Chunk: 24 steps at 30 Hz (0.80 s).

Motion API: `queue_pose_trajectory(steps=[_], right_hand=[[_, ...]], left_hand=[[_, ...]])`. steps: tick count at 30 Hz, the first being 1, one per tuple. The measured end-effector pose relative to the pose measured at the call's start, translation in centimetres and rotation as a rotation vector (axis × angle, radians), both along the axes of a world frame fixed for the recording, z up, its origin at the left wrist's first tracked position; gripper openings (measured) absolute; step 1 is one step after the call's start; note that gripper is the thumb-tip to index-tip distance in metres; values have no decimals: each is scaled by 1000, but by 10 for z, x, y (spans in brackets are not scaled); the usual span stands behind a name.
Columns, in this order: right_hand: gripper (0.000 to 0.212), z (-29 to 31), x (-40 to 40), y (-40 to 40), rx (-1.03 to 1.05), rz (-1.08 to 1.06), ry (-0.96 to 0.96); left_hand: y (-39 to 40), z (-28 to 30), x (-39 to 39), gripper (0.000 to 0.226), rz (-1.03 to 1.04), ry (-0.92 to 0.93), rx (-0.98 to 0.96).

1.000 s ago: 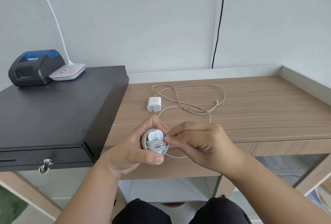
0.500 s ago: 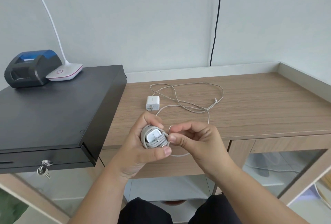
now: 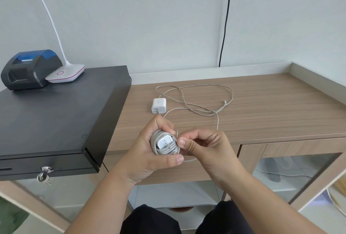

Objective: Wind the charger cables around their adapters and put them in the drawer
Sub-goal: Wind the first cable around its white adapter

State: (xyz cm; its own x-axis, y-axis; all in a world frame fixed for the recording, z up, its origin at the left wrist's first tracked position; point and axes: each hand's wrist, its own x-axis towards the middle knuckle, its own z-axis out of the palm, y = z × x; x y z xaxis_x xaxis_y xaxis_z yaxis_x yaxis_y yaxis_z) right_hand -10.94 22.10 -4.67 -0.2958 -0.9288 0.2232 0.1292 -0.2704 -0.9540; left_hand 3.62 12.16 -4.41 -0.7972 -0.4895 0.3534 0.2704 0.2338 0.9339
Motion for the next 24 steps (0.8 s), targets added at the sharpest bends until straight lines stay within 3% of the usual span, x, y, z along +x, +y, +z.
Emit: queue_pose_trajectory(steps=[4,7,12,16,20,24], right_hand=[[7,-4,-2,0,11,-2,121],[3,-6,-5,0,-19,-31,212],[9,-10,-9,0,-100,25,-99],[33,-20,-12,-4,-133,-23,-148],[8,-21,-15,-3,-229,-242,136],[8,-26,-19,-2,-335,-356,501]], left_hand=[[-2,0,2,47,27,-76,-40],[-3,0,4,55,34,-113,35],[-6,-2,-1,60,-44,-60,218],[4,-5,-8,67,-1,40,415],[12,-16,-13,68,133,115,479],[15,-22,-13,69,166,112,484]])
